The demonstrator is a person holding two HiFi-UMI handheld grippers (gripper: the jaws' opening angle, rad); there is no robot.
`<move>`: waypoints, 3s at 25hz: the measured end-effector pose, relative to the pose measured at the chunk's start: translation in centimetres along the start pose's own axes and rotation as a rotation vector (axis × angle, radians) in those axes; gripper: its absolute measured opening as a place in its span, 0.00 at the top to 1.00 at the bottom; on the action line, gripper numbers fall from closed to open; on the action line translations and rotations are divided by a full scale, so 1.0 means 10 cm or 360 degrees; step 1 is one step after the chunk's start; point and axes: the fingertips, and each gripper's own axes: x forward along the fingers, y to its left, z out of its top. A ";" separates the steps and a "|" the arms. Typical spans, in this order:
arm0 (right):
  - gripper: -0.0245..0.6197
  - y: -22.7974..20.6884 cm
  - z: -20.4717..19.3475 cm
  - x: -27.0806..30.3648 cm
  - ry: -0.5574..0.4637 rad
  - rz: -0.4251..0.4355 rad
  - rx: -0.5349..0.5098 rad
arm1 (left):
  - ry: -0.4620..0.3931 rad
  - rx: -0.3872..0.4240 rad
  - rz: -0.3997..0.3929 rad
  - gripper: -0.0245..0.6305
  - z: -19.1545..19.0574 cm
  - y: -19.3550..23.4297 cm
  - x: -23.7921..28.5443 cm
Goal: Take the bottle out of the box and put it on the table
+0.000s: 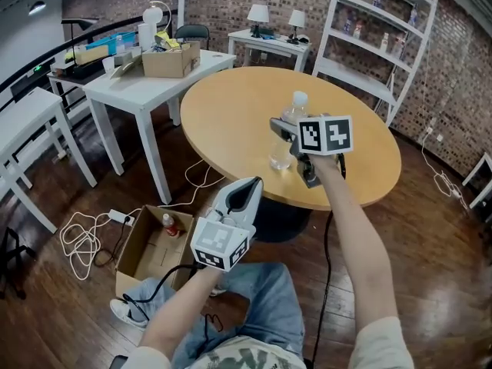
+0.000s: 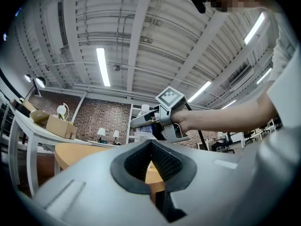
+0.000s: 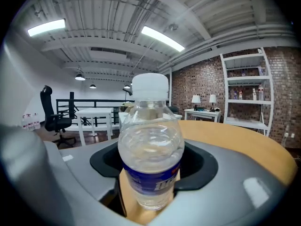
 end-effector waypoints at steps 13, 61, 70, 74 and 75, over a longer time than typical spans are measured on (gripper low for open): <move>0.37 -0.05 0.13 -0.05 -0.0319 -0.0123 -0.0045 | 0.0032 0.0016 0.0015 0.96 -0.05 0.02 -0.05; 0.79 2.43 -0.75 -1.05 -0.0771 0.0144 -0.0275 | 0.0004 0.0136 0.0387 0.96 0.39 0.41 -1.26; 0.95 2.46 -1.27 -1.10 -0.0727 0.0069 -0.0171 | 0.0017 0.0123 0.0440 0.96 0.12 0.27 -1.43; 0.96 2.43 -1.40 -1.12 -0.0710 0.0040 -0.0143 | 0.0077 0.0106 0.0436 0.96 0.00 0.18 -1.42; 0.96 2.41 -1.43 -1.13 -0.0697 0.0034 -0.0136 | 0.0090 0.0109 0.0429 0.96 -0.01 0.16 -1.41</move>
